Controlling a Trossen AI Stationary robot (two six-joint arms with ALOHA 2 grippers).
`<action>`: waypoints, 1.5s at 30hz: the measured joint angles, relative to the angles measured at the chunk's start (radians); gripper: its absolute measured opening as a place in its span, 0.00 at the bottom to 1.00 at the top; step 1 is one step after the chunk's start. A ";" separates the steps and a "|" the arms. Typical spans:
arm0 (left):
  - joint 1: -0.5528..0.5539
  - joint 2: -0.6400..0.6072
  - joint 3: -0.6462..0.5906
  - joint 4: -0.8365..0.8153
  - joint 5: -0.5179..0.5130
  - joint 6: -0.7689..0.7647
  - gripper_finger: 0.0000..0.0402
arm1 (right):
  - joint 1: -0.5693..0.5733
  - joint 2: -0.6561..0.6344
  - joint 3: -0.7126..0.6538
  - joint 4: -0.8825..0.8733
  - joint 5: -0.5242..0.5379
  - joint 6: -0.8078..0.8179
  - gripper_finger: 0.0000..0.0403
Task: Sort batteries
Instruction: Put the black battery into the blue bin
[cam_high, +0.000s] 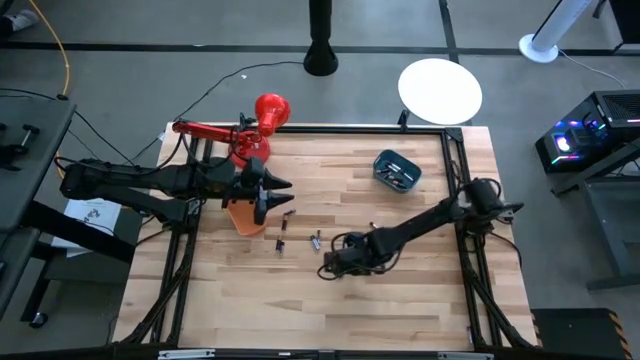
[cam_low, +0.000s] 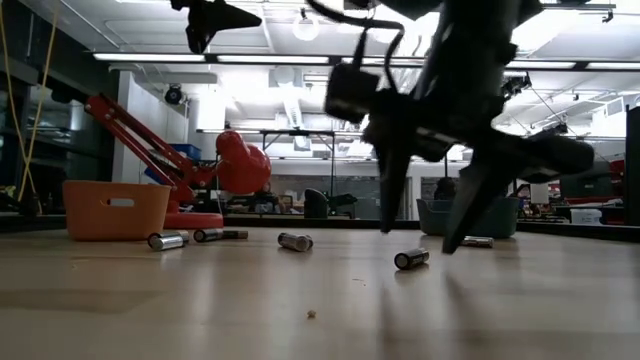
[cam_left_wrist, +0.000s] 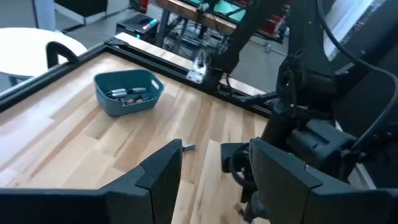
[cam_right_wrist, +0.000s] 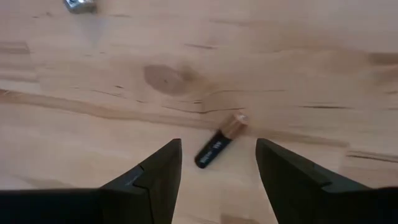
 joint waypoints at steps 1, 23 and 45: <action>0.000 0.000 0.000 -0.003 0.011 0.000 0.45 | -0.002 0.017 0.017 -0.005 -0.010 0.002 0.50; 0.000 0.000 0.000 -0.087 0.029 0.061 0.45 | -0.106 -0.173 0.131 -0.850 0.252 -0.157 0.02; 0.013 0.037 0.000 -0.131 -0.091 -0.005 0.45 | -0.658 -0.732 -0.373 -0.320 0.387 -0.725 0.44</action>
